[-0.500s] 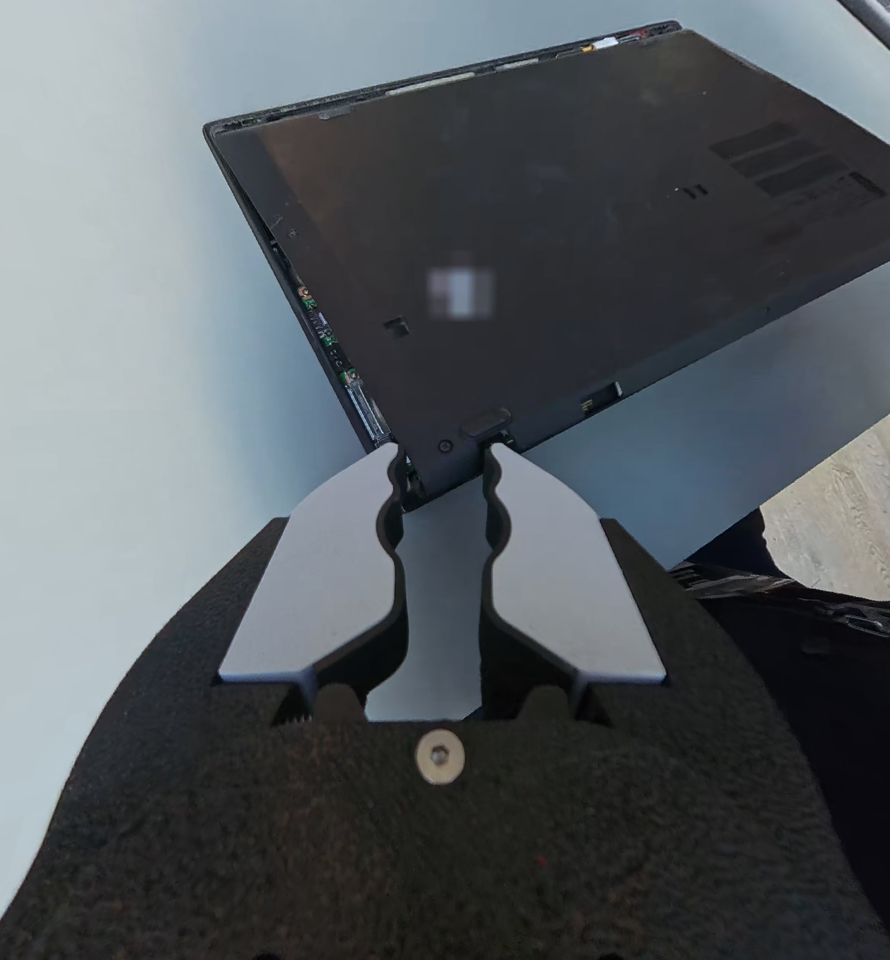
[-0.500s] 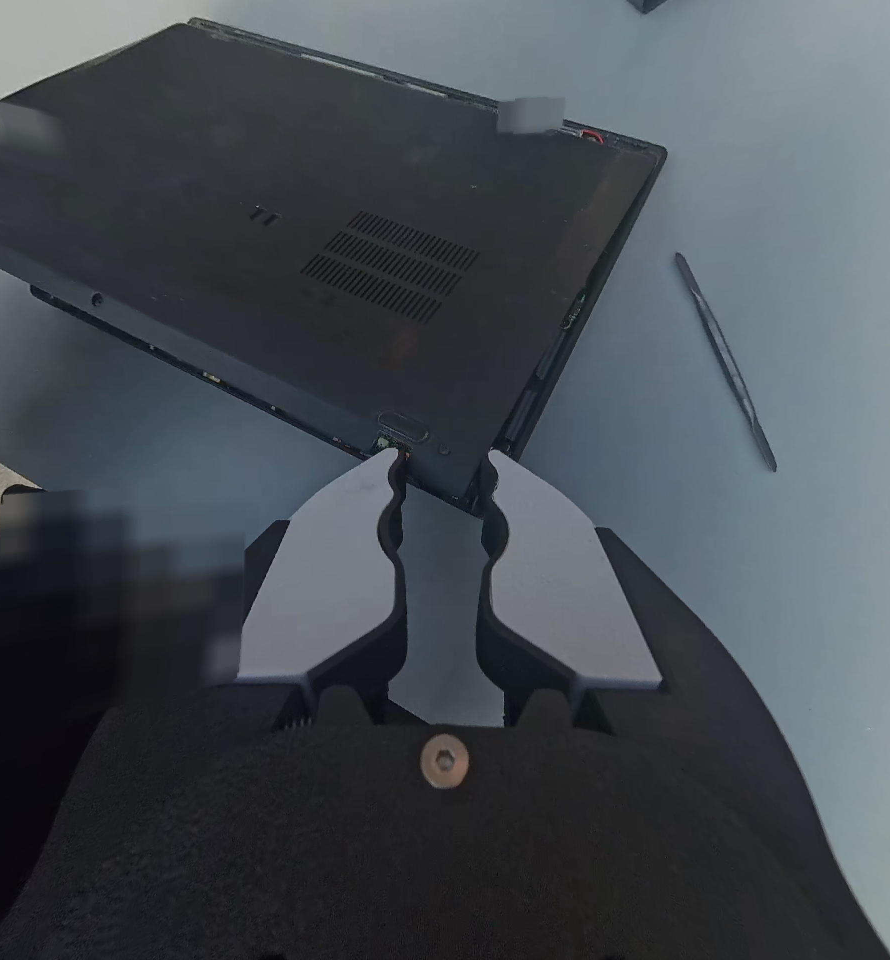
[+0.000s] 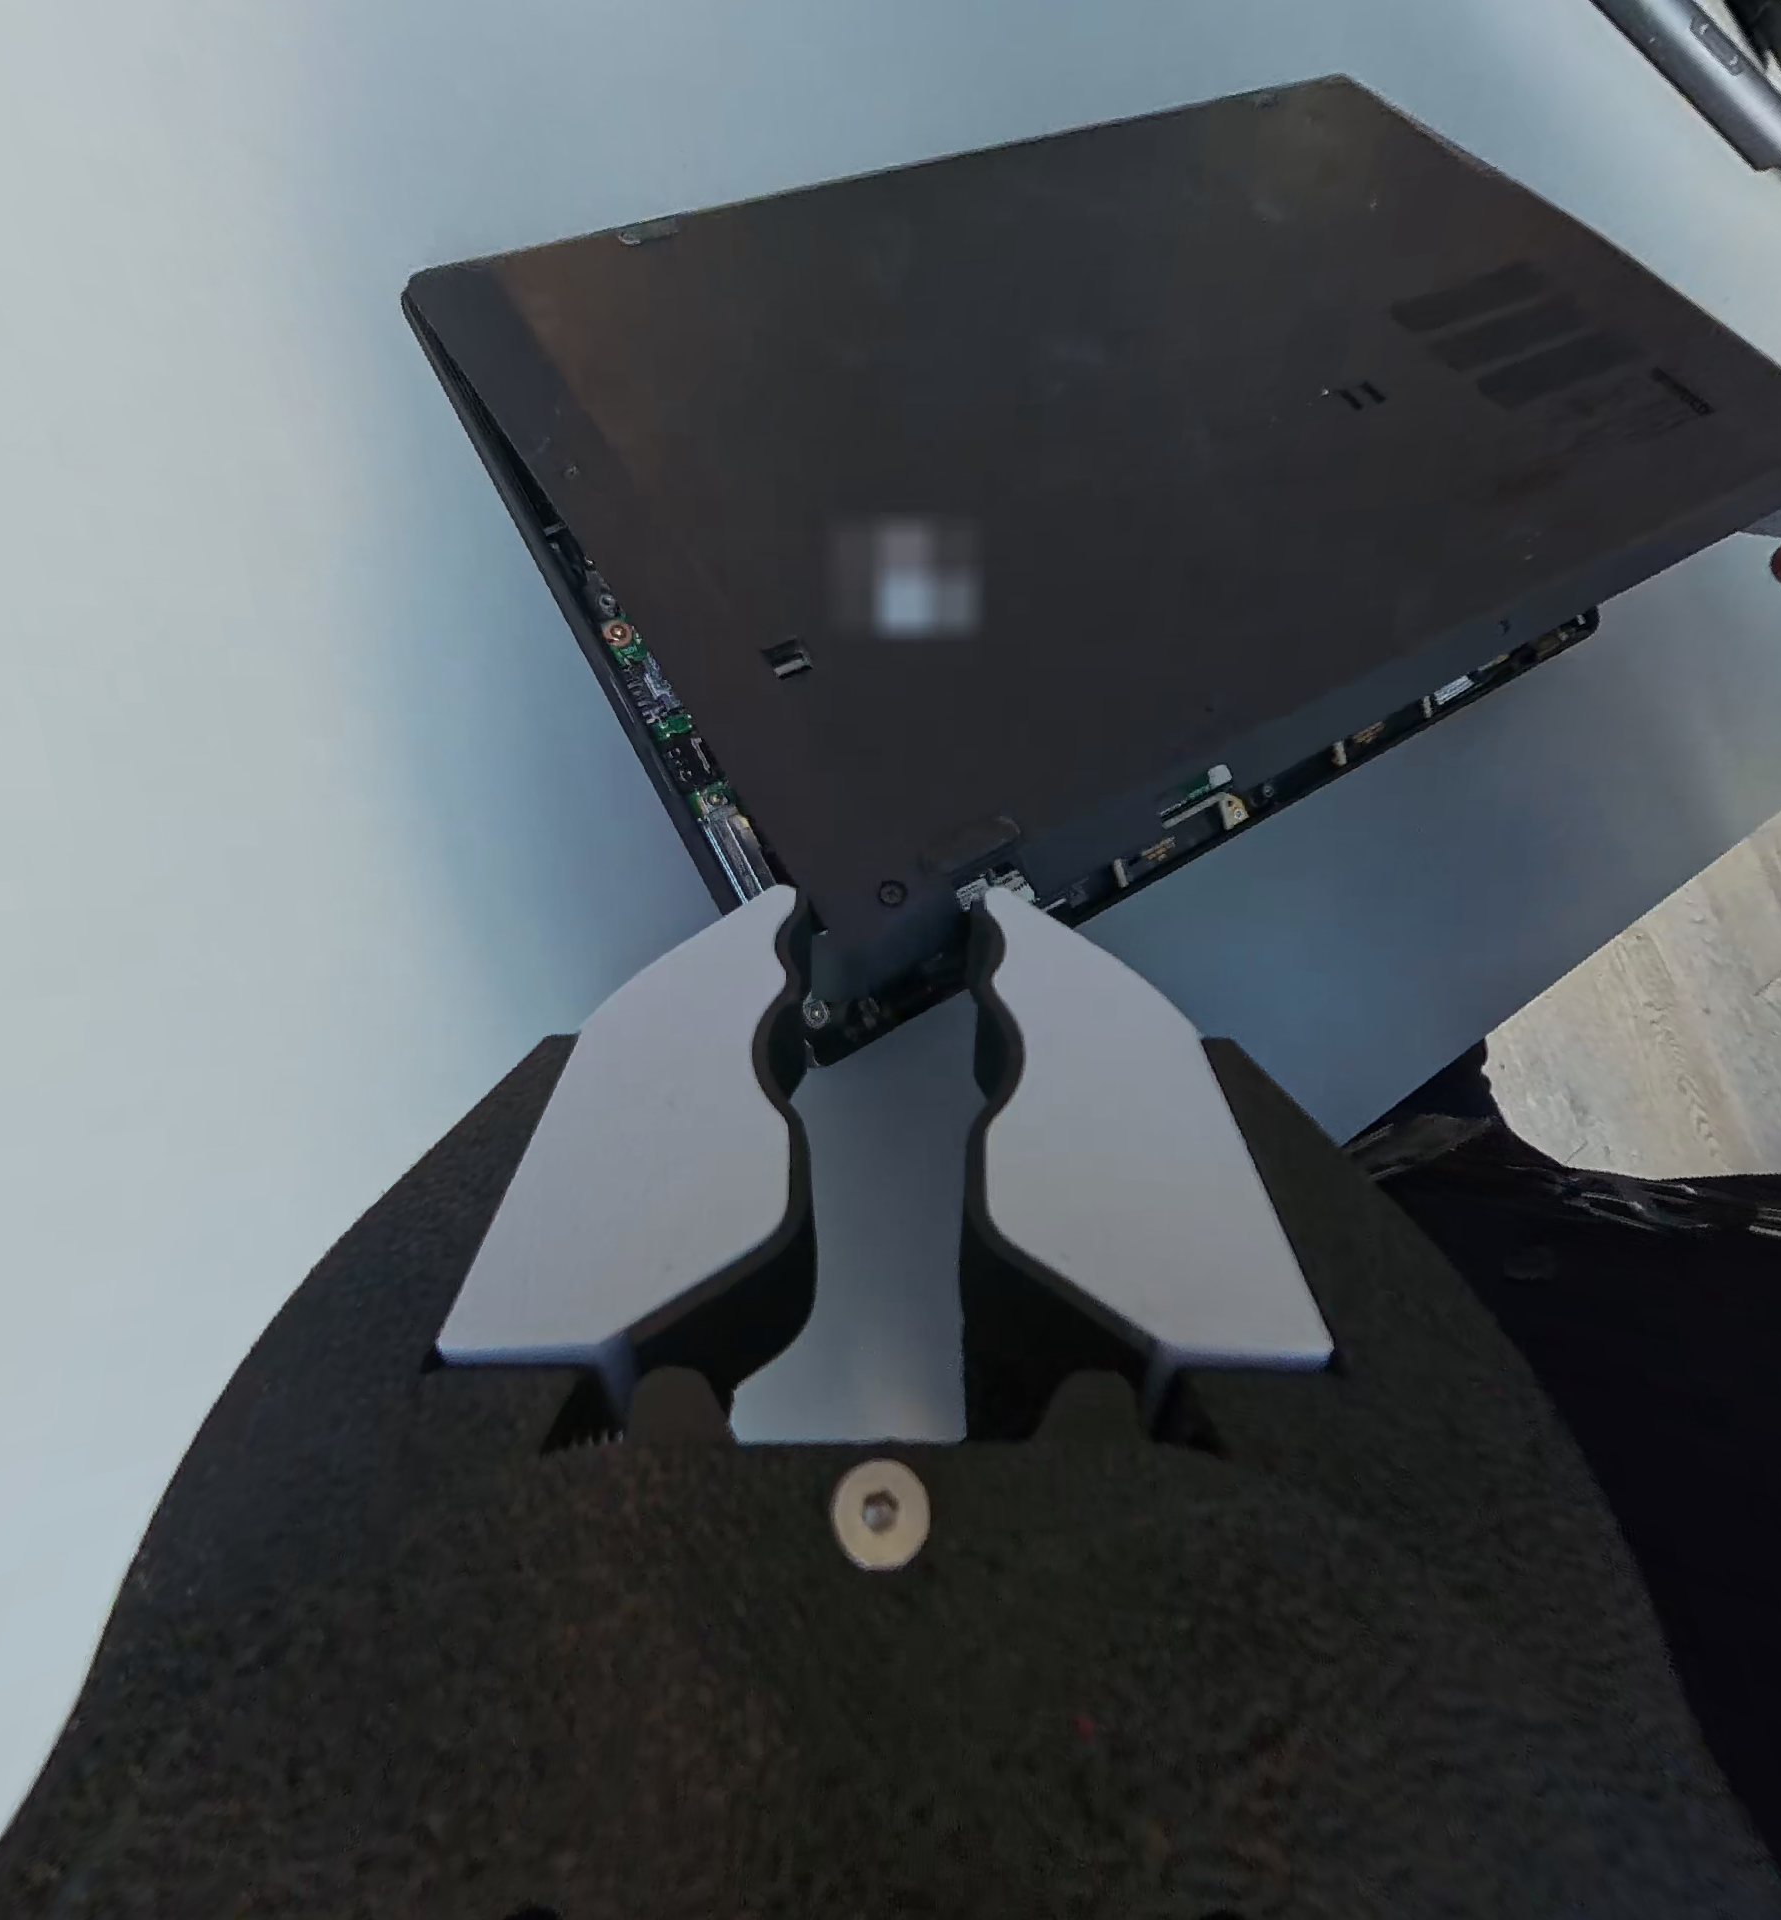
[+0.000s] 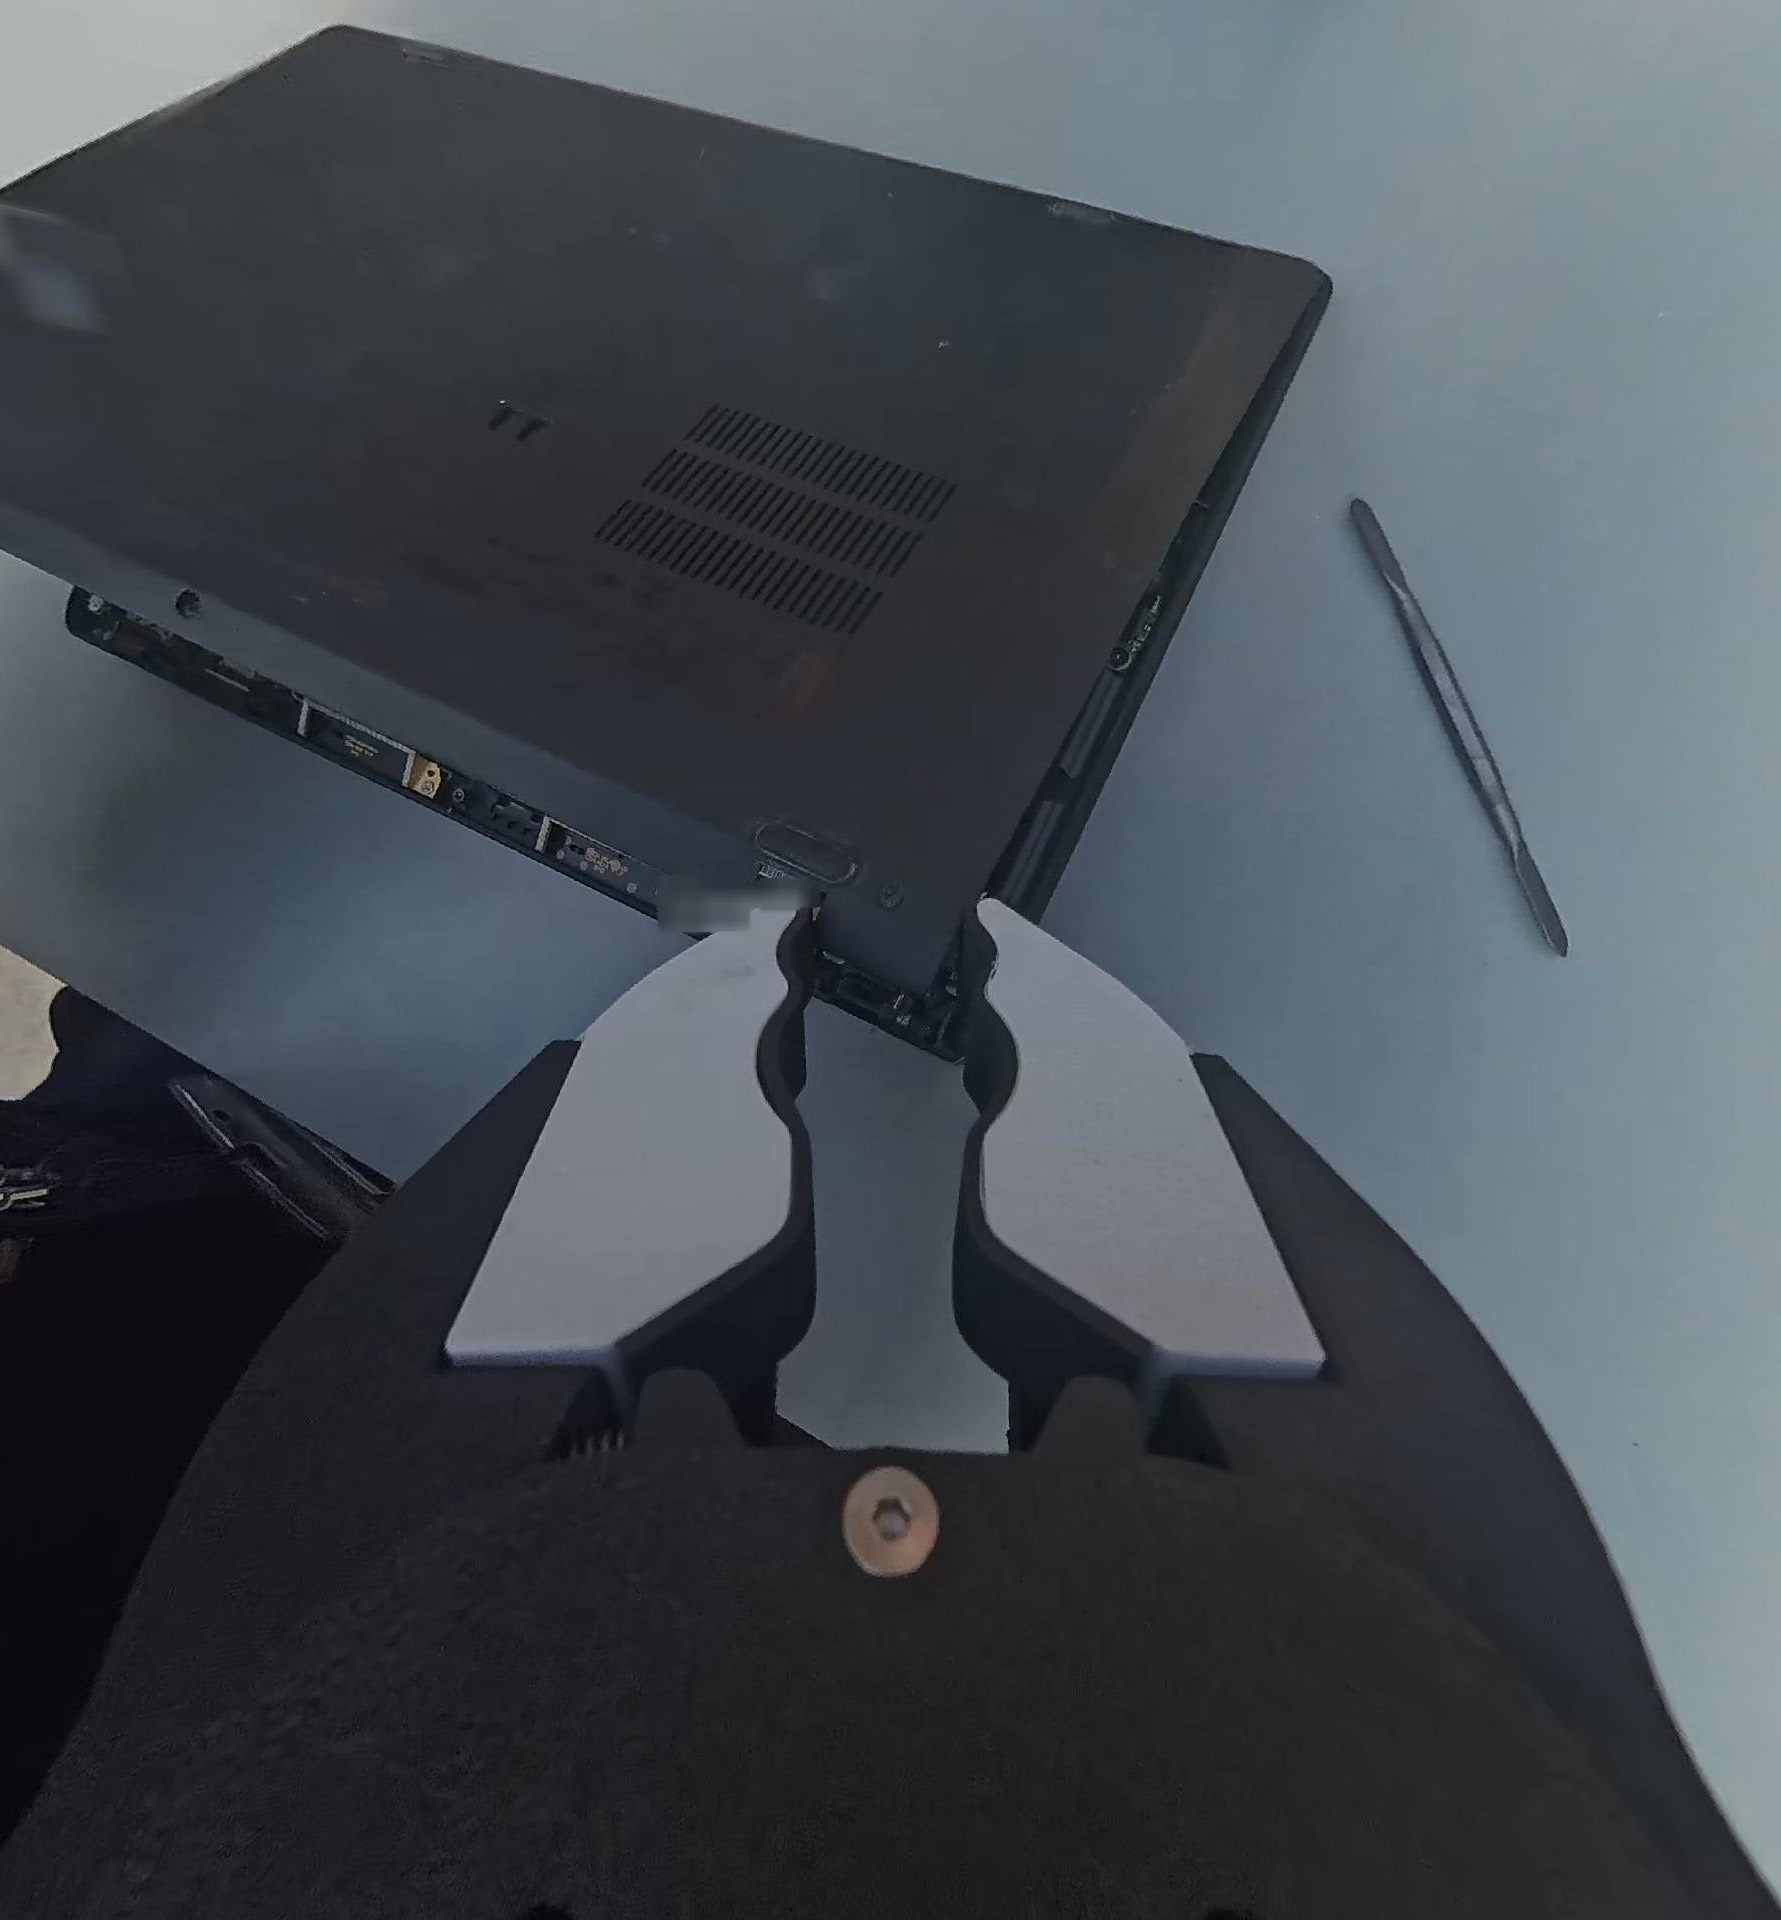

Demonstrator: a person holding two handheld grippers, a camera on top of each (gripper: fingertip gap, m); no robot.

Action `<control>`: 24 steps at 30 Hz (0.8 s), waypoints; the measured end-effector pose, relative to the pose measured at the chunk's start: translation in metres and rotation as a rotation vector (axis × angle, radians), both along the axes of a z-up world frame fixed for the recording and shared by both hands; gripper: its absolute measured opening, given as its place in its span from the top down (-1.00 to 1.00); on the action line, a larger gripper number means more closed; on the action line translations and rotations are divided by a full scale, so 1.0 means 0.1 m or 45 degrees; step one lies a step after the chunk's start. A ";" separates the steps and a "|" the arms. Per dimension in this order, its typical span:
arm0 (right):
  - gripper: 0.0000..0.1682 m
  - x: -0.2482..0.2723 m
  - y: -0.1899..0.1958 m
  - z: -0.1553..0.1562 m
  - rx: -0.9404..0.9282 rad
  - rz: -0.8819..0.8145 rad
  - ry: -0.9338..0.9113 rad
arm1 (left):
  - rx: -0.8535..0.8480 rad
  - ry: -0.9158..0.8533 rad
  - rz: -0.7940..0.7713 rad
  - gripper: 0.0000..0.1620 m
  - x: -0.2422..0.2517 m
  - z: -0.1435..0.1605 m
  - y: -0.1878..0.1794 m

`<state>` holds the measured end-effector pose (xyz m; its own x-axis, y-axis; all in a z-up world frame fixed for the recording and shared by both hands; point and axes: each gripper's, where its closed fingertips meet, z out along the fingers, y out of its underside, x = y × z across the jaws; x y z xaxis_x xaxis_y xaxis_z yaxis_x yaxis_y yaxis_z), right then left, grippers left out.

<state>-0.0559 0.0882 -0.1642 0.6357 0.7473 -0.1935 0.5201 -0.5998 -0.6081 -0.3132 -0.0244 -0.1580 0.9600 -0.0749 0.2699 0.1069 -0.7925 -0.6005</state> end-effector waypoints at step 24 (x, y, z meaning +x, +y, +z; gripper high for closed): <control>0.69 0.02 0.01 0.01 -0.049 0.005 -0.013 | -0.063 -0.151 0.031 0.67 0.04 -0.01 -0.02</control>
